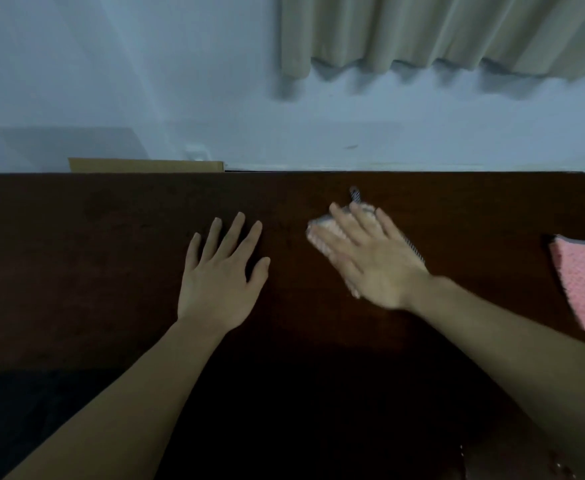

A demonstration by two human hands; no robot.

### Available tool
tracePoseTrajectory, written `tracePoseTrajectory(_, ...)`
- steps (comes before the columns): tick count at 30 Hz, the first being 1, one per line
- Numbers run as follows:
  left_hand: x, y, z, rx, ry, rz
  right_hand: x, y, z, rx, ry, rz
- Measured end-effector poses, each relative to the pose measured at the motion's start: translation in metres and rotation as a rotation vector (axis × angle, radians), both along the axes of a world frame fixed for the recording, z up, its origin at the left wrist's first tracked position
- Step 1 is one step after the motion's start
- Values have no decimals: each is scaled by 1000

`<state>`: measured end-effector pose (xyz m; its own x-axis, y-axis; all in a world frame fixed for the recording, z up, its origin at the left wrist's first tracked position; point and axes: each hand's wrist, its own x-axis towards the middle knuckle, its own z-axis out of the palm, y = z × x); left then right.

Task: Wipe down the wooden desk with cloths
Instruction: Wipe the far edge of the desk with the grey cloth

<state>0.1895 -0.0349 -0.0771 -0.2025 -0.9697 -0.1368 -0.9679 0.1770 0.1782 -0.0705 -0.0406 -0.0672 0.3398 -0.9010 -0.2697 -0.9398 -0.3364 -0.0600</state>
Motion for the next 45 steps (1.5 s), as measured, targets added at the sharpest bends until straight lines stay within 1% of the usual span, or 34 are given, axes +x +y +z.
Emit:
tracePoseTrajectory(3, 1, 1, 0, -3, -9, 8, -2, -56, -7, -53, 16, -131)
tracePoseTrajectory(6, 0, 3, 1, -6, 6, 5, 7, -69, -6, -36, -8, -184)
tracePoseTrajectory(7, 0, 3, 1, -6, 12, 0, 10, -60, -5, -29, 3, -162)
tracePoseTrajectory(9, -1, 3, 0, -18, 22, 4, 14, -26, -4, -32, 22, -48)
tracePoseTrajectory(12, -2, 2, -2, -37, 24, 17, 9, 38, 3, 18, -45, 147)
tracePoseTrajectory(14, -1, 3, -3, -42, 19, 24, -1, 54, 6, 60, -52, 214)
tracePoseTrajectory(15, -1, 4, -3, -41, 17, 24, -5, 51, 5, 65, -39, 215)
tracePoseTrajectory(17, 0, 3, -4, -31, 15, 26, -11, 24, 2, 42, -21, 162)
tracePoseTrajectory(20, 1, 1, -4, -28, 17, 28, -15, -42, -3, -35, 18, 34)
tracePoseTrajectory(22, 1, 3, -4, -40, 23, 31, -16, -79, -4, -38, 7, -33)
tracePoseTrajectory(25, -1, 4, -4, -47, 37, 34, -11, -90, -3, -23, -10, -63)
tracePoseTrajectory(28, -2, 4, -2, -40, 49, 45, -3, -47, 0, -26, 34, 52)
tracePoseTrajectory(31, -2, 5, 0, -38, 46, 49, -3, 19, 0, 10, -27, 279)
tracePoseTrajectory(33, -2, 6, 1, -37, 37, 54, -7, 40, -2, 5, -80, 348)
tracePoseTrajectory(34, -2, 6, 1, -33, 33, 55, -9, 37, -2, 8, -85, 348)
tracePoseTrajectory(36, -2, 4, 1, -23, 34, 50, -11, 11, -4, 10, -25, 302)
tracePoseTrajectory(38, -1, 3, -1, -23, 37, 41, -8, -27, -5, -35, 2, 183)
tracePoseTrajectory(41, 0, 3, -1, -29, 28, 38, 1, -80, -7, -52, -27, 29)
tracePoseTrajectory(43, 0, 3, -1, -31, 35, 33, 12, -95, -7, -43, -31, -21)
tracePoseTrajectory(45, 0, 3, -1, -24, 43, 31, 22, -87, -7, -44, -10, -35)
